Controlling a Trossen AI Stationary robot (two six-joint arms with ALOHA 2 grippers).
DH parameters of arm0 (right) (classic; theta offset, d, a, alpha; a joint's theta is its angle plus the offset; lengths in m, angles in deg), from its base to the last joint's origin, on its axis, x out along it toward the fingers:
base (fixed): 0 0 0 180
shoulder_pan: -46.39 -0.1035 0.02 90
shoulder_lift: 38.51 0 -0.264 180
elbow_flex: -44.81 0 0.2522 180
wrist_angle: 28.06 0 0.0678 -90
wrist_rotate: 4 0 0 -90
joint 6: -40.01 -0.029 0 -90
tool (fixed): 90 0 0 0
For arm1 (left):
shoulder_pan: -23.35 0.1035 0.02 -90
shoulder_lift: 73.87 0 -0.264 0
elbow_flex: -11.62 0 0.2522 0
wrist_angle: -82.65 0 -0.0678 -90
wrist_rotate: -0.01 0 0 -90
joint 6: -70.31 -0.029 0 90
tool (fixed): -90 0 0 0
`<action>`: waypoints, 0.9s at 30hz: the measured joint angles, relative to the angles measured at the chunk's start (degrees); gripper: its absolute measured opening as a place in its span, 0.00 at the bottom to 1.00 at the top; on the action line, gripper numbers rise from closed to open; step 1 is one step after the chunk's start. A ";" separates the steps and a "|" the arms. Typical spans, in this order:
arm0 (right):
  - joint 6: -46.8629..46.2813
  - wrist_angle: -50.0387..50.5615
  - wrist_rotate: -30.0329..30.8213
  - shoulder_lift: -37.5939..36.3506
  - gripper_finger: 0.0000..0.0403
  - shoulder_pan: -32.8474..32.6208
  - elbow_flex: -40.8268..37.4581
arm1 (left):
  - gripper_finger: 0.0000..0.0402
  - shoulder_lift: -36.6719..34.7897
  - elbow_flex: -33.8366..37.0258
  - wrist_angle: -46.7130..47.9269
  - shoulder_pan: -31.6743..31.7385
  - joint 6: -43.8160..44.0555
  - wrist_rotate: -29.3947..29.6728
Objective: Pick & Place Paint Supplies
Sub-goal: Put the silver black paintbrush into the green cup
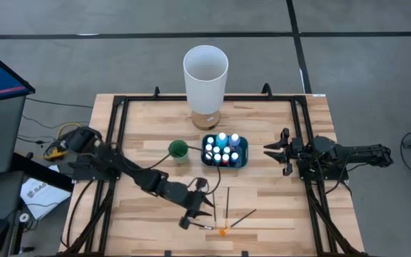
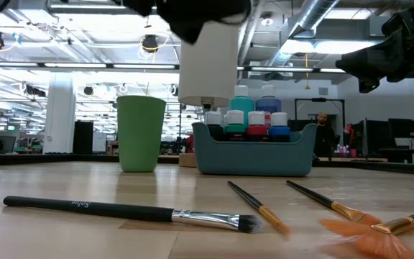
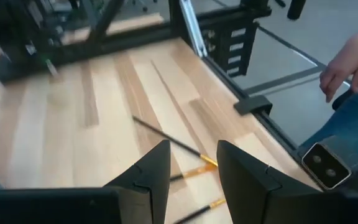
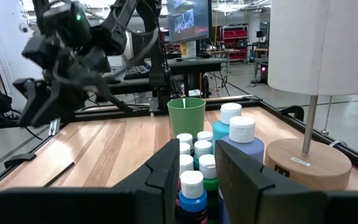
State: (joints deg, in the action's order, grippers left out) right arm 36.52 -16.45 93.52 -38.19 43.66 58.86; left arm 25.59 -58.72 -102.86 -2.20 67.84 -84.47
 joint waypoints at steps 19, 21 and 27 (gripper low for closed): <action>-0.01 0.00 -0.02 0.00 0.24 -0.01 -0.01 | 0.30 12.88 -7.54 1.20 -6.01 9.48 7.94; 0.00 0.00 0.01 0.00 0.24 -0.02 -0.01 | 0.30 13.94 -8.32 1.43 -6.55 10.40 9.18; -0.01 0.00 -0.01 -0.01 0.24 0.00 -0.01 | 0.30 17.14 -11.28 1.75 -7.56 10.84 9.81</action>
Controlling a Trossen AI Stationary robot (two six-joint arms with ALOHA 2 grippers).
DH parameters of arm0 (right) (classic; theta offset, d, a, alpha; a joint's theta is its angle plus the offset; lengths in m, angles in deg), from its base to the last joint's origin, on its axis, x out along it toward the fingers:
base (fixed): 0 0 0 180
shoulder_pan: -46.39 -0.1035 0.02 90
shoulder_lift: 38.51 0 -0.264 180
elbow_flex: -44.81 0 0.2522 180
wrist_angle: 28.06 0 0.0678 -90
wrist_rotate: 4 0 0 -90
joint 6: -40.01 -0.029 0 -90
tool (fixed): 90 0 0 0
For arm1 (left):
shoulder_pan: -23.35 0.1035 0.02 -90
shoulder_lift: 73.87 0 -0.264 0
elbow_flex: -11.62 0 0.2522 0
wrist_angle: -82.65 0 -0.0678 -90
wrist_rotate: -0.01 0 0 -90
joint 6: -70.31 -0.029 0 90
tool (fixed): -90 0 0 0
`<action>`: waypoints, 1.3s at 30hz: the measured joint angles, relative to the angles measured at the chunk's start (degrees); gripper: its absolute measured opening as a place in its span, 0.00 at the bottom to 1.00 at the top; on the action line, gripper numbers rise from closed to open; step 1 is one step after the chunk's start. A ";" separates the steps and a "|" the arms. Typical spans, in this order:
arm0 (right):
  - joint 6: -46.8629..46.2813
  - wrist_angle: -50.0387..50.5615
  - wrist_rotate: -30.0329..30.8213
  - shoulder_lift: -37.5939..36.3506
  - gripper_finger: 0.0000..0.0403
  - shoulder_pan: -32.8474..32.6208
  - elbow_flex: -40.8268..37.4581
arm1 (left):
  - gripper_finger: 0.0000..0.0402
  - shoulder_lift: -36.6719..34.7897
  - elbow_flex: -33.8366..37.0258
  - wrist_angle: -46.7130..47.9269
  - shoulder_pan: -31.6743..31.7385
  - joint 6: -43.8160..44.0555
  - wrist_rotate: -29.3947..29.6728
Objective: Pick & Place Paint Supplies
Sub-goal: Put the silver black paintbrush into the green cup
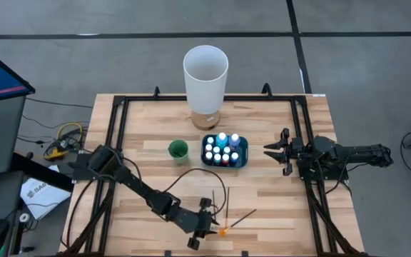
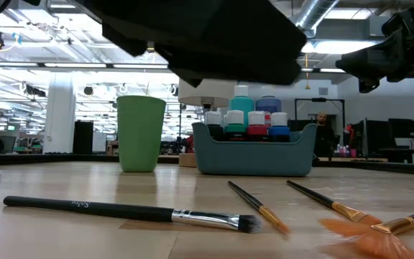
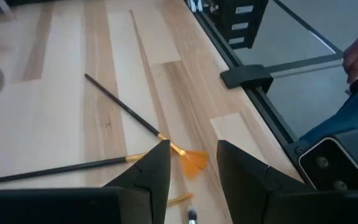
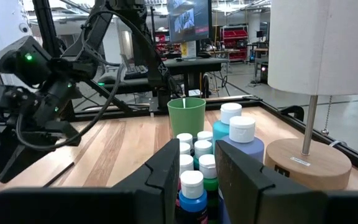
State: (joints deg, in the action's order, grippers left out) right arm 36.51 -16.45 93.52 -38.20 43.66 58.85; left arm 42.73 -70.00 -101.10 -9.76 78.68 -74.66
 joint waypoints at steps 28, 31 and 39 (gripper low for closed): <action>0.00 -0.01 0.00 0.00 0.24 0.00 0.00 | 0.30 5.40 -2.27 7.47 -1.55 7.39 3.90; 0.01 0.00 0.01 -0.01 0.24 0.01 0.00 | 0.30 5.40 -2.27 7.58 -1.52 7.38 3.98; -0.01 -0.01 0.01 0.00 0.24 0.00 0.00 | 0.30 7.41 -2.33 7.01 -1.53 10.07 4.82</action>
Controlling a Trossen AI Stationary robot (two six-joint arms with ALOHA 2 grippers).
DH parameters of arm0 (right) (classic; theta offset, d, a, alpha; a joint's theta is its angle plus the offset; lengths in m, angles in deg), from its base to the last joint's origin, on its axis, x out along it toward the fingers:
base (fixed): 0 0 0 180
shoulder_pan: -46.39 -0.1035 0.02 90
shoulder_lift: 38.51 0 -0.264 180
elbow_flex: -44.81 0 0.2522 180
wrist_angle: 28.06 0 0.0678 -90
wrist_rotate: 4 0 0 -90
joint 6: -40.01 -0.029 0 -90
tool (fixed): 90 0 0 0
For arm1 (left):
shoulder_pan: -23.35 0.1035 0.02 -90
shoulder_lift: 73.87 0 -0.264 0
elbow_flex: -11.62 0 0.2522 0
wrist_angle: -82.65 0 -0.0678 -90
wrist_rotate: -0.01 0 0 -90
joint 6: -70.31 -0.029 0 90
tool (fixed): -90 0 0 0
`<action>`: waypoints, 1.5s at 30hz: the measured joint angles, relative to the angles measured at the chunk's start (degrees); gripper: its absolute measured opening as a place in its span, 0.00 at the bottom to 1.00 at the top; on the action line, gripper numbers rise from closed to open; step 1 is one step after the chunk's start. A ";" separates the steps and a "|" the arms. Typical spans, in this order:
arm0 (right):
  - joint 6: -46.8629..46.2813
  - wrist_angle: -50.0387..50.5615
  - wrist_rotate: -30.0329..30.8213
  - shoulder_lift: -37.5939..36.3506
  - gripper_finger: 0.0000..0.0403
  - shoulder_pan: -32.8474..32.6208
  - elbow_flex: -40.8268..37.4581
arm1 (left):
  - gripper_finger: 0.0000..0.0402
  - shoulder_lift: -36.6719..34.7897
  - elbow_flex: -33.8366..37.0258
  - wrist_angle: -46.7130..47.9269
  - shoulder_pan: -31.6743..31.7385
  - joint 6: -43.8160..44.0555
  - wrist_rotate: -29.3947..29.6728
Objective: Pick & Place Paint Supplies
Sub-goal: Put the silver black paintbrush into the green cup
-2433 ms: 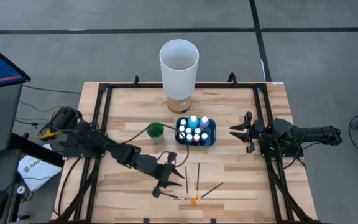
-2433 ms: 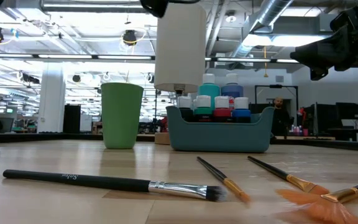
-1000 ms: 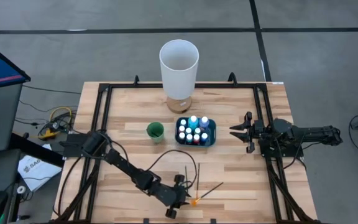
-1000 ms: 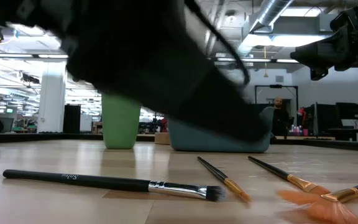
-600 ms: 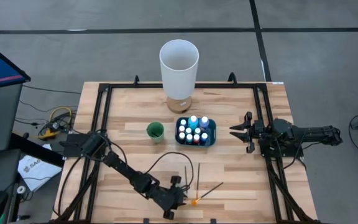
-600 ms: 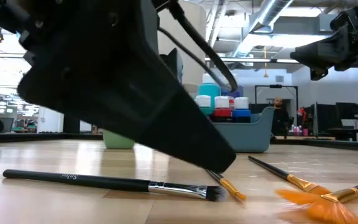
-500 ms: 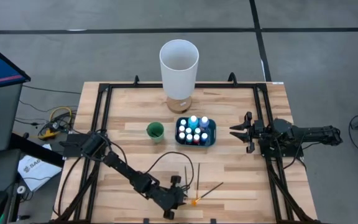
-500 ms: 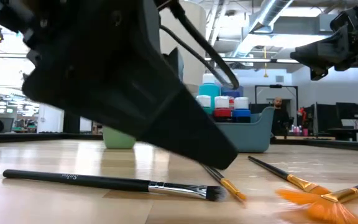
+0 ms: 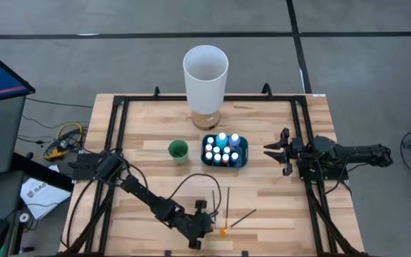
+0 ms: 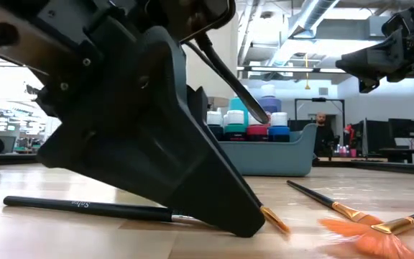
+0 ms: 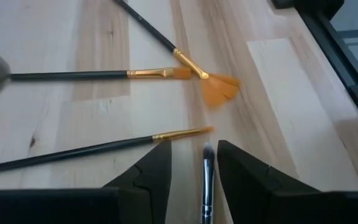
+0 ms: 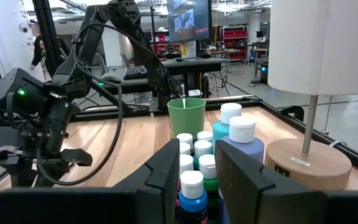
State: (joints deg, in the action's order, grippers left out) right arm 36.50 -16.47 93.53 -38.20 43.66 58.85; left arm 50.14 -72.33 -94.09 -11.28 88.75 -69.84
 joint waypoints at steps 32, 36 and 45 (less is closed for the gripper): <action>0.00 0.01 -0.02 0.01 0.24 -0.01 0.00 | 0.00 -5.08 0.32 3.21 -0.04 0.72 2.28; 0.00 -0.01 0.00 -0.01 0.24 -0.01 0.00 | 0.00 -8.51 1.12 3.57 -0.04 -1.35 5.99; 0.00 0.01 -0.01 0.01 0.24 0.01 0.00 | 0.00 -22.05 8.43 2.90 -0.40 -3.60 20.25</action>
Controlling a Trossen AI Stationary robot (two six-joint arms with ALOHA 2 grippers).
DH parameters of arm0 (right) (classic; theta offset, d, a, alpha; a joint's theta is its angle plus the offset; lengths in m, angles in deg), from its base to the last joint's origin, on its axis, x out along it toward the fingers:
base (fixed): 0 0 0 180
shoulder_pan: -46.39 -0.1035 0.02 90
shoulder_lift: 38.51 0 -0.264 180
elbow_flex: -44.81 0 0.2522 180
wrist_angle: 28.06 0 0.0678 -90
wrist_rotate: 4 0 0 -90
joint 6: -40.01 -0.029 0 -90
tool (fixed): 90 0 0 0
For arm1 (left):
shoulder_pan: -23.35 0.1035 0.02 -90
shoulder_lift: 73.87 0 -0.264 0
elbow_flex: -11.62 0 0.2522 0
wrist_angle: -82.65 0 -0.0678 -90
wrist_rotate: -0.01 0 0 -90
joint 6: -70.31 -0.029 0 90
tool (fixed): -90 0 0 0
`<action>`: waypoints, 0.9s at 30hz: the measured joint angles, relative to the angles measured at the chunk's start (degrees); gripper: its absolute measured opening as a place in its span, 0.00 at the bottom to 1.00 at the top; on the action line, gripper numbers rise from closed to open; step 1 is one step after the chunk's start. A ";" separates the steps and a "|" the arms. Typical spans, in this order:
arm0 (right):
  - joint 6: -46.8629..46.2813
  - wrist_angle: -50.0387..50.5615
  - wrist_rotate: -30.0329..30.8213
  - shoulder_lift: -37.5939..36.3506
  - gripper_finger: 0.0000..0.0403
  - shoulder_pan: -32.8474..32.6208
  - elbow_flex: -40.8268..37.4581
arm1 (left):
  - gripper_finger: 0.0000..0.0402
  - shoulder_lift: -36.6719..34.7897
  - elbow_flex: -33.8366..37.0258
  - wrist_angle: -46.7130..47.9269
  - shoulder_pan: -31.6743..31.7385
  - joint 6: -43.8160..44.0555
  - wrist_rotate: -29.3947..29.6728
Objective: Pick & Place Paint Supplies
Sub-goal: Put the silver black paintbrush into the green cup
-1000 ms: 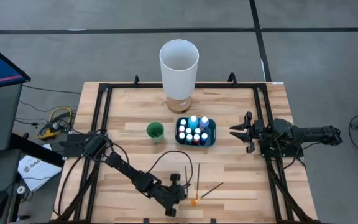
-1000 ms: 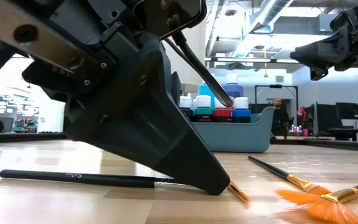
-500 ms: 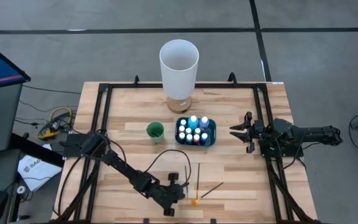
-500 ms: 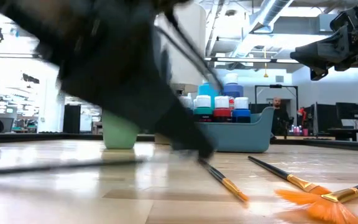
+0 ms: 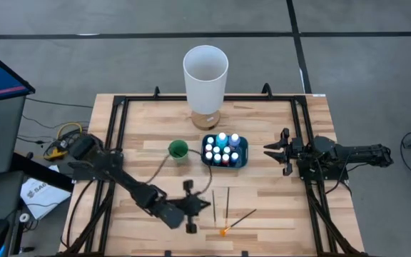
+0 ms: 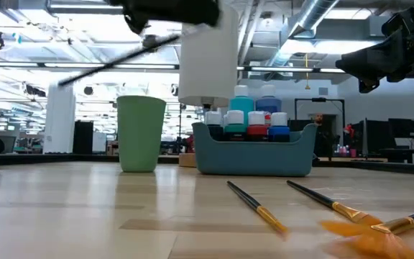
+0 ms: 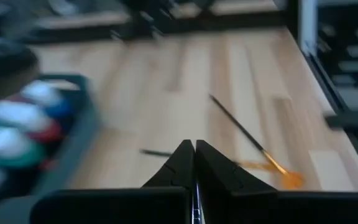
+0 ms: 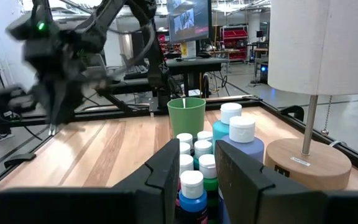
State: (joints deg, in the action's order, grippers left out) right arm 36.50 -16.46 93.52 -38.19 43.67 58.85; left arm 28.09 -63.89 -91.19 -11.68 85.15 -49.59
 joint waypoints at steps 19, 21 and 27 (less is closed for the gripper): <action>0.00 0.00 -0.01 -0.02 0.24 0.00 0.00 | 0.00 -39.14 31.54 -30.16 5.36 -23.86 17.57; 0.01 -0.01 -0.01 -0.01 0.24 -0.02 0.02 | 0.00 -41.40 34.11 -35.82 7.89 -26.47 13.47; 0.00 -0.02 0.01 0.00 0.24 0.00 0.00 | 0.00 -43.46 39.76 -47.92 15.80 -29.53 1.70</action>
State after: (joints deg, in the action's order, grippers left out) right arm 36.50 -16.47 93.52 -38.19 43.67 58.85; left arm -15.37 -24.13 -139.11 4.12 55.62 -47.89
